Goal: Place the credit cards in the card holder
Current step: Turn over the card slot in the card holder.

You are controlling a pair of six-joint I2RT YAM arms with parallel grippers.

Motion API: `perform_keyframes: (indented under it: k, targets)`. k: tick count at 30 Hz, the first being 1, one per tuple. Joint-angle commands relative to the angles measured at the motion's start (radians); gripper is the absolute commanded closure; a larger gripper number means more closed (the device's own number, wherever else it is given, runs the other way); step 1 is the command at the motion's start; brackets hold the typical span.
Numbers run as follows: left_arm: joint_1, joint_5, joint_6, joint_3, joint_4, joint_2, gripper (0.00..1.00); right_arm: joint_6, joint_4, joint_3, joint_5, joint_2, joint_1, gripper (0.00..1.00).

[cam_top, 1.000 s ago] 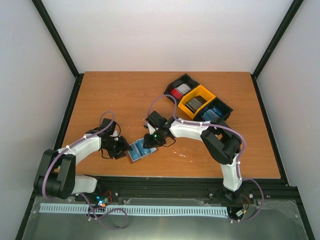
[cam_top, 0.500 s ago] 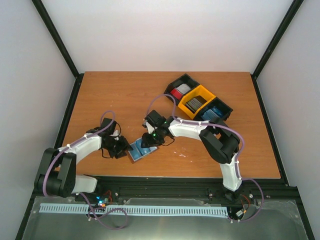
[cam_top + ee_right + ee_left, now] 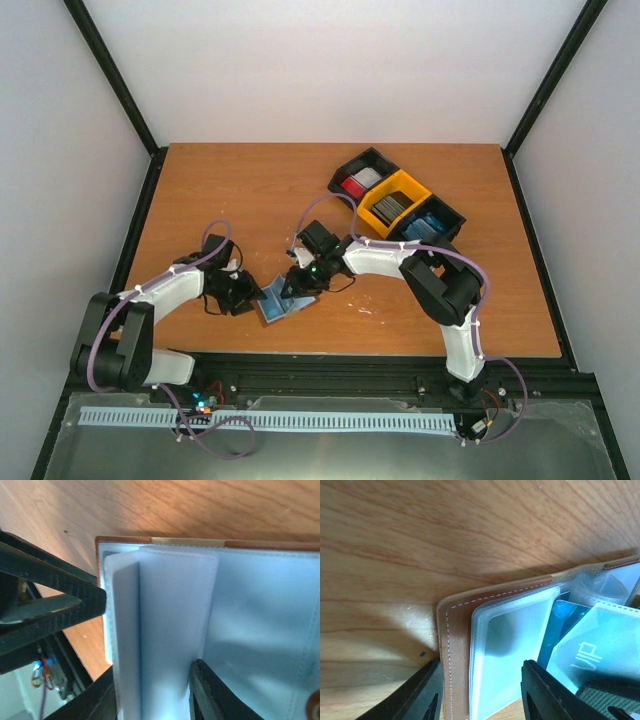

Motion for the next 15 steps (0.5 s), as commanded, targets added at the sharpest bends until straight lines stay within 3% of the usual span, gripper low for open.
perform_keyframes:
  k: [1,6,15]
  targets:
    - [0.004,-0.015,0.026,0.024,0.010,0.022,0.55,-0.056,-0.093,0.048,0.078,-0.011,0.001,0.68]
    - [0.005,-0.016,0.029,0.030,0.008,0.031,0.55,-0.096,-0.182,0.074,0.214,-0.043,0.002,0.70]
    - [0.004,-0.012,0.039,0.041,0.011,0.047,0.55,-0.128,-0.191,0.086,0.127,-0.042,0.012,0.84]
